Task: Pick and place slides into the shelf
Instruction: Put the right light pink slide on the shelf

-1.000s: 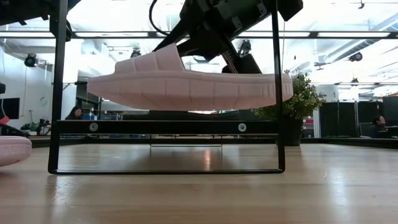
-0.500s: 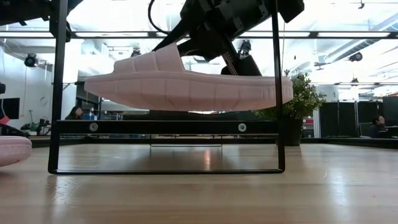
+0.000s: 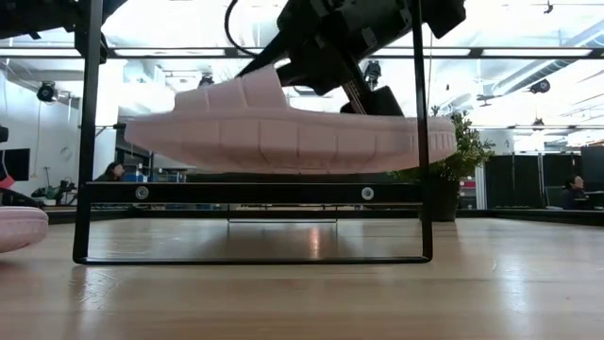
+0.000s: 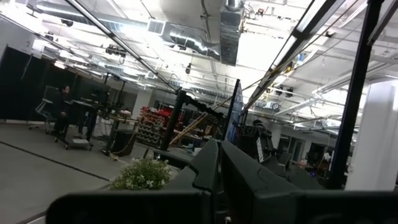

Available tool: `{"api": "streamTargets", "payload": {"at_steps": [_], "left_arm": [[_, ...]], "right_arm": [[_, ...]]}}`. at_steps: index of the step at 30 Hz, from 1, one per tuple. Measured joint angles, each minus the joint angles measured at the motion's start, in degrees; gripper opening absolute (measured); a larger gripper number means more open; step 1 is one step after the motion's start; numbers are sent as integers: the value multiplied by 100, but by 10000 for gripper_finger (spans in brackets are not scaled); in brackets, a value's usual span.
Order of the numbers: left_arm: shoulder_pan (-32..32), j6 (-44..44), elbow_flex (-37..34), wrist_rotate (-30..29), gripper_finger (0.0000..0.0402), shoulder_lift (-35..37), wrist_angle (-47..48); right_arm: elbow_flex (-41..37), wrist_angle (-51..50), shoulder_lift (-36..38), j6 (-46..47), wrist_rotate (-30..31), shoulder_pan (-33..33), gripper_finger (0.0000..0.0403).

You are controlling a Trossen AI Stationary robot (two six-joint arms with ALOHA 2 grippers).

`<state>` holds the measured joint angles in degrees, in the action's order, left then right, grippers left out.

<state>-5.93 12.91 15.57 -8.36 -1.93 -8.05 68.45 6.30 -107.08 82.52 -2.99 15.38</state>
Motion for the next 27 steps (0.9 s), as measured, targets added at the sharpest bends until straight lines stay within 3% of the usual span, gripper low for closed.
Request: {"api": "streamTargets", "payload": {"at_steps": [20, 27], "left_arm": [[0, -31, -2, -186, 4, 0, 0], [0, -28, -2, -236, 4, -2, 1]], "right_arm": [[-151, 352, -22, 164, 1, 39, 9], [58, 1228, -631, 472, -296, 55, 9]]}}
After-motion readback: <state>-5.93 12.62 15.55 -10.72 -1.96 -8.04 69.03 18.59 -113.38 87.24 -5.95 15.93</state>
